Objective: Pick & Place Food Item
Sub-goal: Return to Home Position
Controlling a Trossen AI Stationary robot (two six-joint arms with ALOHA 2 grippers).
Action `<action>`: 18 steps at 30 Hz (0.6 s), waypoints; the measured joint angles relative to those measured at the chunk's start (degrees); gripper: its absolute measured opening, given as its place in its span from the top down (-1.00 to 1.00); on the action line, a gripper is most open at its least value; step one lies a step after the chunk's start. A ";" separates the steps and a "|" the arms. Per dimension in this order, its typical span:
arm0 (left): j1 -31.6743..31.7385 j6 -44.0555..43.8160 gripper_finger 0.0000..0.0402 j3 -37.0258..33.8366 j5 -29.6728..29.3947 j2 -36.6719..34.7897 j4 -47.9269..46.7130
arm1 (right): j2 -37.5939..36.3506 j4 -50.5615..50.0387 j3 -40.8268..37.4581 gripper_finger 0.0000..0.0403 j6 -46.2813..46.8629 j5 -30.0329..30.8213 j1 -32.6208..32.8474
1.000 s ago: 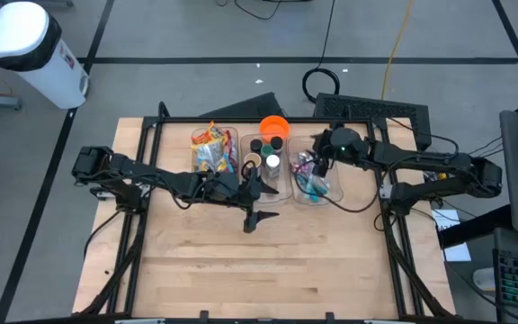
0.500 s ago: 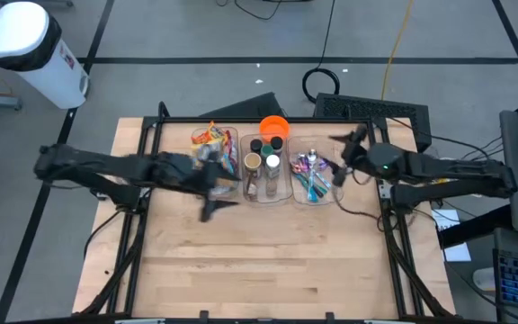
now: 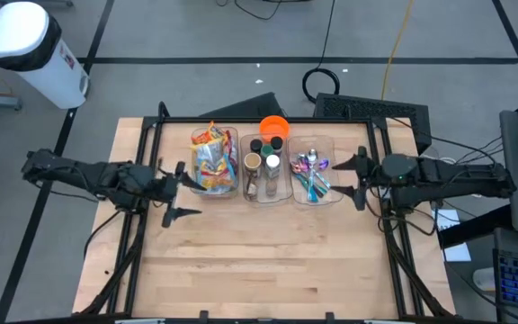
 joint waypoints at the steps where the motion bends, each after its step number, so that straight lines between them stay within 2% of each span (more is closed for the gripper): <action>1: 0.27 0.04 -0.61 -2.51 0.01 -2.44 1.69 | -0.55 0.76 -1.38 -0.44 0.00 -0.13 0.02; 7: 2.39 0.61 -0.63 -13.35 -3.55 -19.58 5.50 | -5.22 9.40 -9.26 -0.46 -2.63 0.25 -0.46; 12: 3.76 2.40 -0.63 -18.46 -6.04 -31.88 5.50 | -9.65 10.50 -10.02 -0.45 -3.27 0.02 -1.29; 15: 4.26 2.82 -0.62 -20.86 -6.00 -36.63 5.87 | -12.67 10.46 -10.02 -0.46 -3.31 -0.11 -1.29; 18: 4.60 3.05 -0.63 -22.65 -5.64 -36.42 5.52 | -15.98 9.45 -10.02 -0.46 -3.70 -0.18 -1.29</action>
